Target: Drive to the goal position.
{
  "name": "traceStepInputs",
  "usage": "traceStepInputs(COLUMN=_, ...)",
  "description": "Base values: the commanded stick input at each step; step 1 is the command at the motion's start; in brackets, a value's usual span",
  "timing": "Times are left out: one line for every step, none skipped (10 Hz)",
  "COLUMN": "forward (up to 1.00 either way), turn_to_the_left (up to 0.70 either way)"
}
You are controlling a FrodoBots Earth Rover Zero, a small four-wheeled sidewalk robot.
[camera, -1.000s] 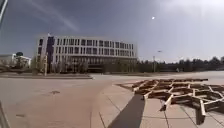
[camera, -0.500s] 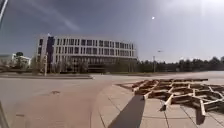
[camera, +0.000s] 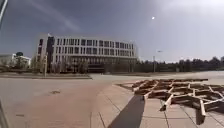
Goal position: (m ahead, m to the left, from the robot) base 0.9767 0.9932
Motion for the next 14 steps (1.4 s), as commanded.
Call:
traceStepInputs(forward=0.05, turn_to_the_left=0.0)
traceStepInputs(forward=0.05, turn_to_the_left=0.0)
traceStepInputs(forward=0.05, turn_to_the_left=0.0)
traceStepInputs(forward=0.05, turn_to_the_left=0.0)
traceStepInputs(forward=0.05, turn_to_the_left=0.0)
traceStepInputs(forward=0.05, turn_to_the_left=0.0)
traceStepInputs(forward=0.05, turn_to_the_left=0.0)
traceStepInputs(forward=0.05, turn_to_the_left=0.0)
traceStepInputs(forward=0.05, turn_to_the_left=0.0)
traceStepInputs(forward=0.05, turn_to_the_left=0.0)
traceStepInputs(forward=0.05, turn_to_the_left=0.0)
traceStepInputs(forward=0.05, turn_to_the_left=0.0)
traceStepInputs(forward=0.05, turn_to_the_left=0.0)
traceStepInputs(forward=0.05, turn_to_the_left=0.0)
